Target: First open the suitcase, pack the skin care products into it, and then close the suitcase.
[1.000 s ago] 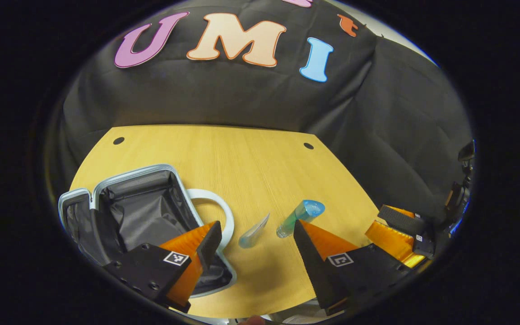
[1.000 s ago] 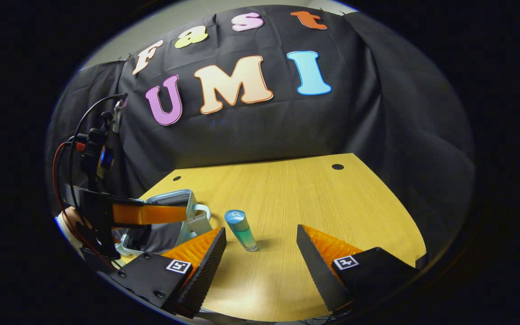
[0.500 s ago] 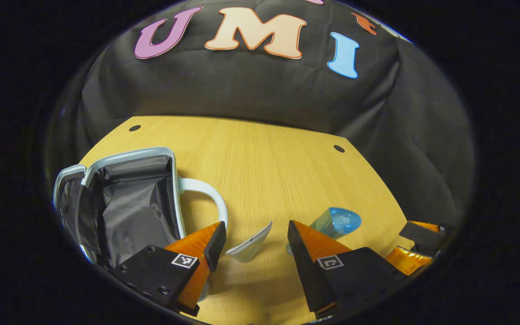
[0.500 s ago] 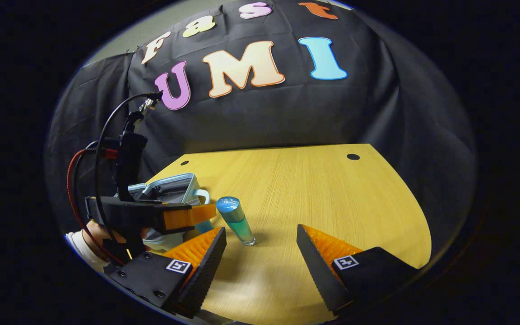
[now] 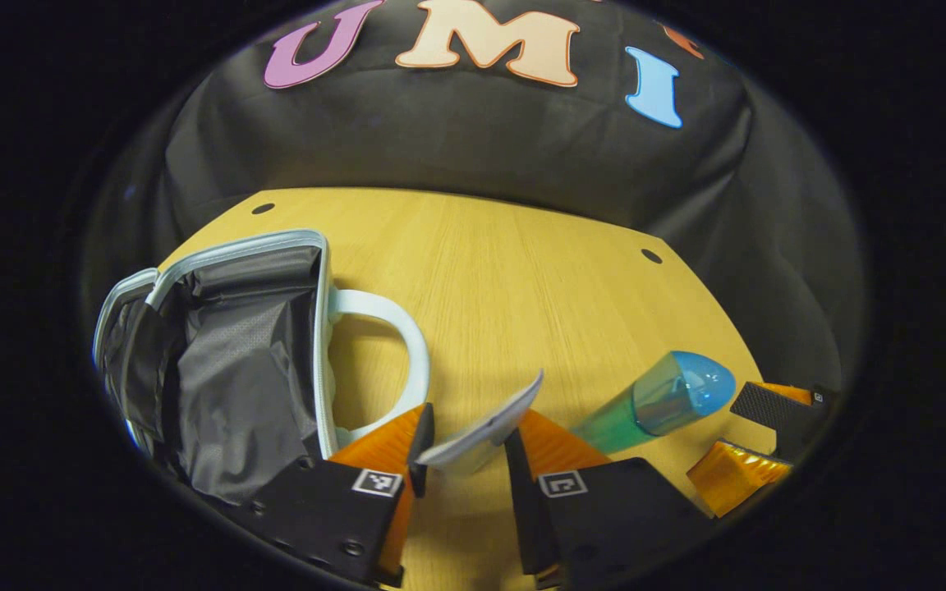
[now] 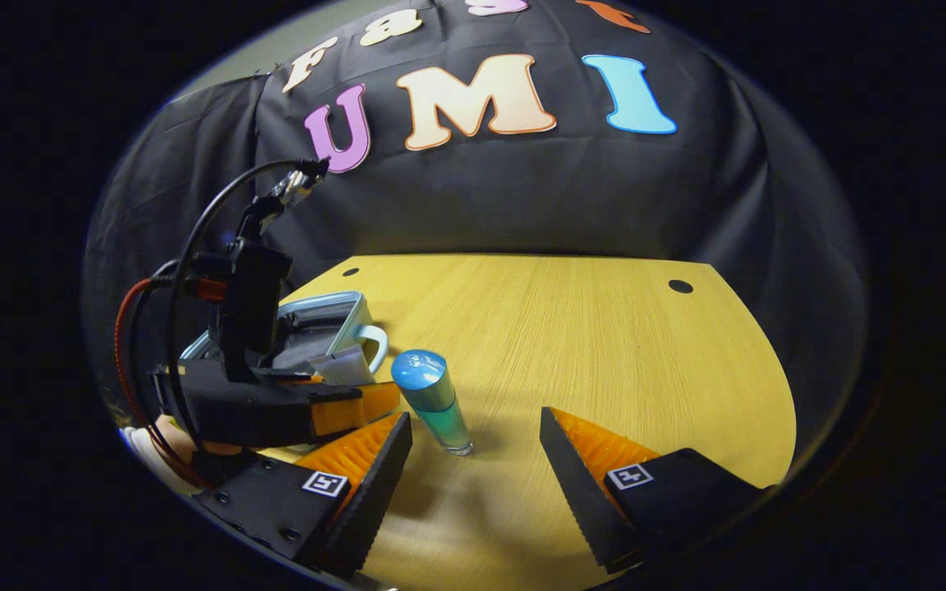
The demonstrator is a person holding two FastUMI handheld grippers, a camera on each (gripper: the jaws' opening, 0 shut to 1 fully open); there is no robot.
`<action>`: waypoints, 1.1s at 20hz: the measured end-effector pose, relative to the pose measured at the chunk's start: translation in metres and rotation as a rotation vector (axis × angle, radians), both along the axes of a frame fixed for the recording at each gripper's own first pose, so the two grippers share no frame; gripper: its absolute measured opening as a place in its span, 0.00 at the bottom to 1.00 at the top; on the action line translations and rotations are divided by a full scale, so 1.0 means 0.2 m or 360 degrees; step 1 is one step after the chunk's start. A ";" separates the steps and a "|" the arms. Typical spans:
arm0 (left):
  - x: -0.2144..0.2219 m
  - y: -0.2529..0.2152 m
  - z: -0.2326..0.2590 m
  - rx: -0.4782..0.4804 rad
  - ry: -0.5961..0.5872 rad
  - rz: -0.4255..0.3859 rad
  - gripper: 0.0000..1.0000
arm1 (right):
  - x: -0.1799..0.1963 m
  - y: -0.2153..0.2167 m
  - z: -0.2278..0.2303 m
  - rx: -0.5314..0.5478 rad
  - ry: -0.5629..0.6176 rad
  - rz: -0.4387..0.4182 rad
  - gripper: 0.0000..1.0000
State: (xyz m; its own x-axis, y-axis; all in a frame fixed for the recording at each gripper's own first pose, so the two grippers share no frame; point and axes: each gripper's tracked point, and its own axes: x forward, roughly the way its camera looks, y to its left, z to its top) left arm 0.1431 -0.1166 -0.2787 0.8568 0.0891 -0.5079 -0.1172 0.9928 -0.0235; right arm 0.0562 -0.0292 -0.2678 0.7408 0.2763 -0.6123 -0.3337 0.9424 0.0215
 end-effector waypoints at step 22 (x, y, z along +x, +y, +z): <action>-0.41 0.42 0.51 -0.0088 0.0040 0.0139 0.25 | 0.13 0.22 -0.30 -0.0108 0.0097 0.0158 0.49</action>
State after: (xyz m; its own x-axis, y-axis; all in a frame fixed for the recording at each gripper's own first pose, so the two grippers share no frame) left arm 0.0611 -0.0316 -0.1759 0.8338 0.1341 -0.5355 -0.2043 0.9761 -0.0736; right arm 0.0826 0.0143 -0.3273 0.6729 0.3030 -0.6749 -0.4257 0.9047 -0.0183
